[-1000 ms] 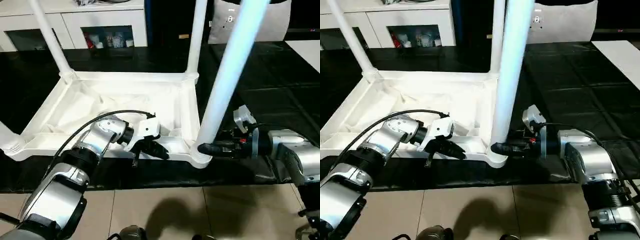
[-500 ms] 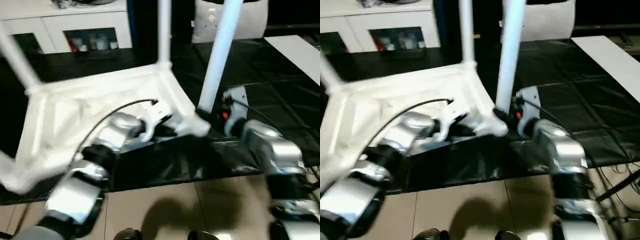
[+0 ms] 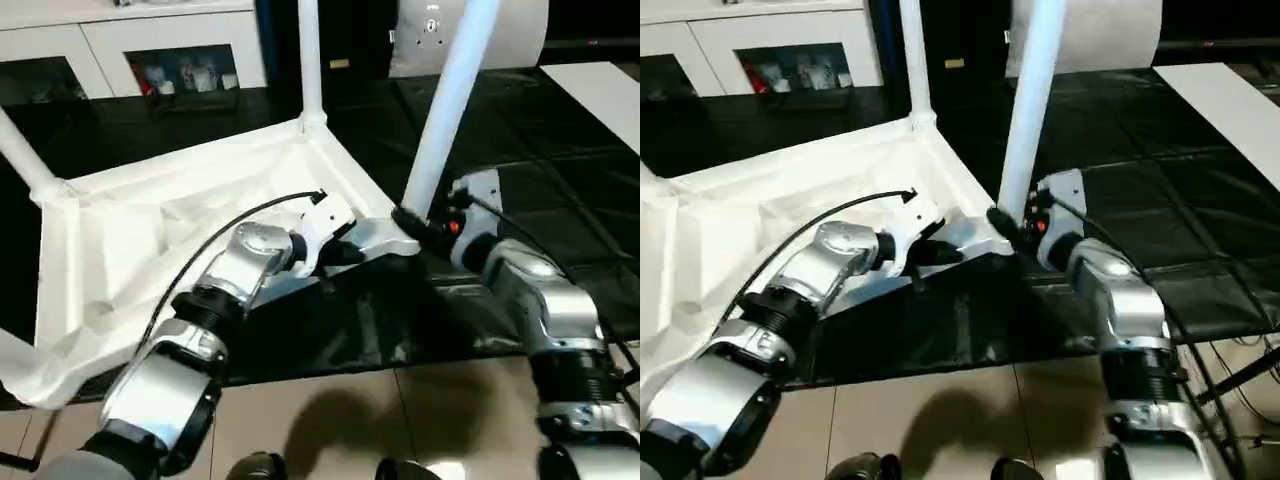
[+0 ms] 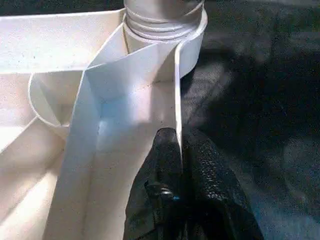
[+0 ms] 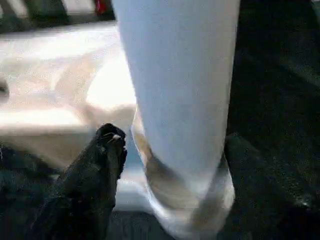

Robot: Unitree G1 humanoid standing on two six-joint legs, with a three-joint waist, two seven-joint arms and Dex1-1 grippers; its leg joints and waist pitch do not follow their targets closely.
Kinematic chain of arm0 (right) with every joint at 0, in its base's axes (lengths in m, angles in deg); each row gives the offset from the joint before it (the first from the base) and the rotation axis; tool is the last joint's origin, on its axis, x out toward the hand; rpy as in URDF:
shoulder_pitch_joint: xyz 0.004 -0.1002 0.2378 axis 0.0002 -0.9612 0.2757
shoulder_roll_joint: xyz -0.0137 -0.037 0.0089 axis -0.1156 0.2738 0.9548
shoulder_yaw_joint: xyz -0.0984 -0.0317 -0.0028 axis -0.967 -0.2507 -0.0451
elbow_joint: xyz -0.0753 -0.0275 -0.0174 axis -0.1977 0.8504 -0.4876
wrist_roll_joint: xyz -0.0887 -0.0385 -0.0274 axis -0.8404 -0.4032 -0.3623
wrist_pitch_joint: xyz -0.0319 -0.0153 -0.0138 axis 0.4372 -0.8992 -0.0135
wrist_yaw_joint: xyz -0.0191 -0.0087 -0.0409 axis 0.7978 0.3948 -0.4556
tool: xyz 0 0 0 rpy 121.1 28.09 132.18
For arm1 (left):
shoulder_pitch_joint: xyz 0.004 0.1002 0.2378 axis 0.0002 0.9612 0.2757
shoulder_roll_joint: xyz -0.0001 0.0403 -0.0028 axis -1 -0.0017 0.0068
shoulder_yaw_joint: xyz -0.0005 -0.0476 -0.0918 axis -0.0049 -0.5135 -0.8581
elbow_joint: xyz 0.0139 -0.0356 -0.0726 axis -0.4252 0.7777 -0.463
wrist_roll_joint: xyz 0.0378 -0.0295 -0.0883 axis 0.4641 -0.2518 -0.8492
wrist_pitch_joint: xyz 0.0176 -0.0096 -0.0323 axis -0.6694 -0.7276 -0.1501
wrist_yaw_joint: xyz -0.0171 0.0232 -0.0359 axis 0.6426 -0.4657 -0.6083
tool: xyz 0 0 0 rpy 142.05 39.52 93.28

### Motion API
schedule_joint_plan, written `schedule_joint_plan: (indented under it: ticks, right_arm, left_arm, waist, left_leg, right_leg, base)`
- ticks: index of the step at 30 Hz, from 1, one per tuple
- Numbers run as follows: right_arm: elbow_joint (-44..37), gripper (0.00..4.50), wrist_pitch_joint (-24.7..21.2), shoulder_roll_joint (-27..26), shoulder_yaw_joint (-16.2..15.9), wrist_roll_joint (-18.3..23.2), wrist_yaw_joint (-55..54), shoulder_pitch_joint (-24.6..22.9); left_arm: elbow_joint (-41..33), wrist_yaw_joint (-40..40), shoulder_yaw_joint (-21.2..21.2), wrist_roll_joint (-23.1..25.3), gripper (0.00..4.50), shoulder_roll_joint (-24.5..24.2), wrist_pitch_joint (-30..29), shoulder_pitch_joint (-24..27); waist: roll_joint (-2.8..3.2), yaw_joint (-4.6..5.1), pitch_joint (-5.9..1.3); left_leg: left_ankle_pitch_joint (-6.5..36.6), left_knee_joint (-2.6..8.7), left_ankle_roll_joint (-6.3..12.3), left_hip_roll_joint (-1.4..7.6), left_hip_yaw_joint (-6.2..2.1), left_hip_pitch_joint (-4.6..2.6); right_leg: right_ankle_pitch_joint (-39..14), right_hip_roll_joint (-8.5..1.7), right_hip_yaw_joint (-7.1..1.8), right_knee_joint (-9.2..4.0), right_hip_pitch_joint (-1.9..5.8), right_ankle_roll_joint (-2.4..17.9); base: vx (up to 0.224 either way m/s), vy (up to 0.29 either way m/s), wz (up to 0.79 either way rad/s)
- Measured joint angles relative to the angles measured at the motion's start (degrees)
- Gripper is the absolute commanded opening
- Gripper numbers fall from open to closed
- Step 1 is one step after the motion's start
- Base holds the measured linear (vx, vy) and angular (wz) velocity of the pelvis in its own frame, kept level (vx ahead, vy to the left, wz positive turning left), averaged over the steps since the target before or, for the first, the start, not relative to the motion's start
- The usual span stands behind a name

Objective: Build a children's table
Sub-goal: Rotate leg to tighten

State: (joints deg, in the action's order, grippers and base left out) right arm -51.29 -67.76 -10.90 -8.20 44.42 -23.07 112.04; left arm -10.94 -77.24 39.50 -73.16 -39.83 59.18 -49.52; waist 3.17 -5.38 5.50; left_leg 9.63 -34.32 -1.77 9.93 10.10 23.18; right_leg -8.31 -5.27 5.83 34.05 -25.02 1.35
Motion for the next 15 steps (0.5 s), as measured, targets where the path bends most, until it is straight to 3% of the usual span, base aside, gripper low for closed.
schedule_joint_plan:
  ticks: [5, 9, 15]
  right_arm:
    - [-0.1, 4.13, 1.9, 4.5, 0.2, 1.0, 7.9, 0.0]
    - [-1.3, 4.43, 3.2, 11.3, -2.4, 2.0, 19.1, -1.2]
    - [-1.3, 4.43, 4.6, 13.6, -5.6, 2.0, 26.8, -1.4]
  left_arm:
    - [0.4, -4.2, 1.3, 0.3, 0.00, -2.4, 2.6, 0.0]
    - [0.4, -9.8, 3.4, 0.7, 0.00, -4.4, 7.0, 0.2]
    - [0.4, -16.1, 5.4, 1.6, 0.00, -6.6, 12.3, 0.5]
  waist:
    - [0.02, -0.28, -0.01]
    - [0.03, -1.44, -0.02]
    - [0.12, -3.32, -0.08]
  left_leg:
    - [0.0, -0.12, -0.01, 0.01, 0.00, -0.02]
    - [0.0, -0.16, 0.00, 0.02, 0.00, -0.01]
    - [0.0, -0.33, 0.05, 0.04, -0.01, -0.02]
  right_leg:
    - [0.1, -0.01, -0.02, 0.01, 0.06, 0.0]
    - [0.2, -0.01, -0.01, 0.02, 0.10, 0.0]
    - [0.2, -0.03, -0.01, 0.11, 0.17, 0.0]
  base:
    - [0.000, 0.000, 0.00]
    - [0.000, 0.000, 0.00]
    - [0.000, 0.000, 0.00]
